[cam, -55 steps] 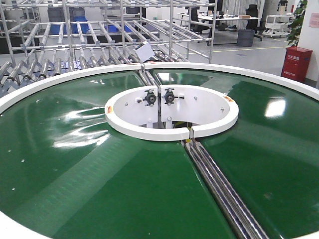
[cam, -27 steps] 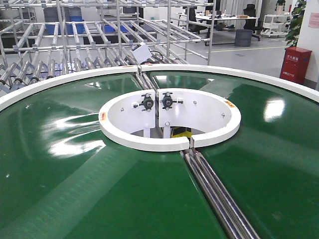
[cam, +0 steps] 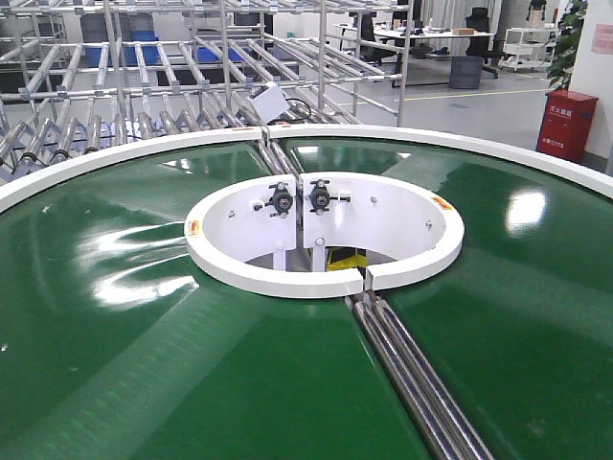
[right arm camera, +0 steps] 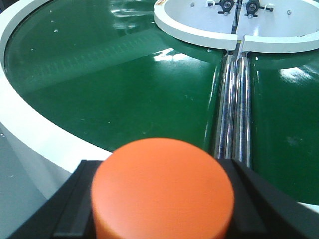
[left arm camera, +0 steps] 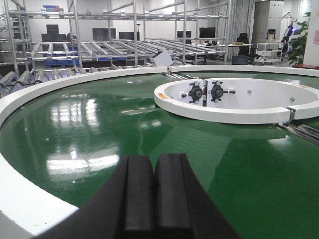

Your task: Grab orange capacitor from left shelf to right conveyor

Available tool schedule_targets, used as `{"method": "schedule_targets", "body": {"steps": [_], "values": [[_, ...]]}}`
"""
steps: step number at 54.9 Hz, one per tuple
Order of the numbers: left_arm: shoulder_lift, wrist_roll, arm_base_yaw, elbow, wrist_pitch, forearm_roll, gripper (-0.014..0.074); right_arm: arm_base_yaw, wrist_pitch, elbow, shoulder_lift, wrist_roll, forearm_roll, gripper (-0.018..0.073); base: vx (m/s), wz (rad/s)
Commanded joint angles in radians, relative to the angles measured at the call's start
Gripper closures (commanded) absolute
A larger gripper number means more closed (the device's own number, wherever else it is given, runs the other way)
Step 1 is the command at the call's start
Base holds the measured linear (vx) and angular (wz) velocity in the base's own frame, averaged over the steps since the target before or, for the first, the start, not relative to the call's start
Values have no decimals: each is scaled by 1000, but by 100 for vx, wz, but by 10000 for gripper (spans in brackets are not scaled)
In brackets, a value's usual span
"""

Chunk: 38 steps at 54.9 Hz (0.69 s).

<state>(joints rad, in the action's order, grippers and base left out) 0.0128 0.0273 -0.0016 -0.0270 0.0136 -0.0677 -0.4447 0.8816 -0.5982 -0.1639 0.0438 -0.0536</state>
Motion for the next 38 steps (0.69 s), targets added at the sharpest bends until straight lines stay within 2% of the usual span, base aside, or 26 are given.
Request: {"method": "schedule_targets", "body": {"steps": [1, 13, 19, 26, 32, 38], "values": [[12, -1, -4, -32, -81, -7, 603, 6, -84, -27, -20, 0, 6, 350, 0, 0], [12, -1, -4, -32, -81, -7, 603, 6, -72, -27, -20, 0, 6, 349, 0, 0], [12, -1, -4, -32, -81, -7, 603, 6, -63, -36, -62, -4, 62, 341, 0, 0], [12, -1, -4, -32, -81, -7, 603, 6, -66, -84, -206, -8, 121, 321, 0, 0], [12, -1, -4, -32, -81, -7, 603, 6, -124, -146, -355, -7, 141, 313, 0, 0], [12, -1, -4, -32, -81, -7, 603, 6, -261, -198, -509, -7, 138, 312, 0, 0]]}}
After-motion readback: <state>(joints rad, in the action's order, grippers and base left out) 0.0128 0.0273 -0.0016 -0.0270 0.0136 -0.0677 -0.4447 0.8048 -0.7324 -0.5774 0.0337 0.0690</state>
